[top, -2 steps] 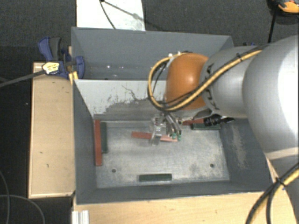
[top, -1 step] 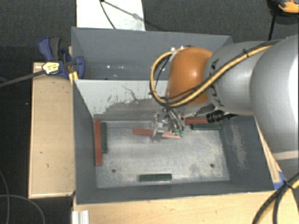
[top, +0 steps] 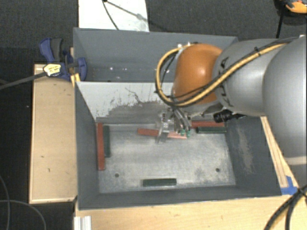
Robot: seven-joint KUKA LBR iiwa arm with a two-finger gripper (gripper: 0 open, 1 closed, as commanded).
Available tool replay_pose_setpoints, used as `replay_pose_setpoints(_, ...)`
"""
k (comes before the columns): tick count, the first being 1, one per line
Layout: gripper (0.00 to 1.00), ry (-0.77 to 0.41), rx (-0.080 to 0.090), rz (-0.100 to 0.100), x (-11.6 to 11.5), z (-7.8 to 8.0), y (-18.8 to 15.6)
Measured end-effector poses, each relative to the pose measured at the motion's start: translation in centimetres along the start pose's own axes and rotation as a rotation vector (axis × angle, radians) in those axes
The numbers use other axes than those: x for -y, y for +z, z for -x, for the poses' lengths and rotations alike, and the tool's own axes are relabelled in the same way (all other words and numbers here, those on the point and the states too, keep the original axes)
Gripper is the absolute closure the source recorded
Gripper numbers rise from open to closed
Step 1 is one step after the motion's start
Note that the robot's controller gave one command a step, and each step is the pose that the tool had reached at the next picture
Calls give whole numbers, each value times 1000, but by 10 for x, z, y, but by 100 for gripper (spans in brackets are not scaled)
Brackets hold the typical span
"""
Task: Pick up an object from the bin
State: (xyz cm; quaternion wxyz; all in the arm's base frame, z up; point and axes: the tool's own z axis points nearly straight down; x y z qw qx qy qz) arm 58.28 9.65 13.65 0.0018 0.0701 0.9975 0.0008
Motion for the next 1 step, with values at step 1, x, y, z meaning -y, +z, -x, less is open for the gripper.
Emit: replay_pose_setpoints(1,100,0,1,0,0,0,-10)
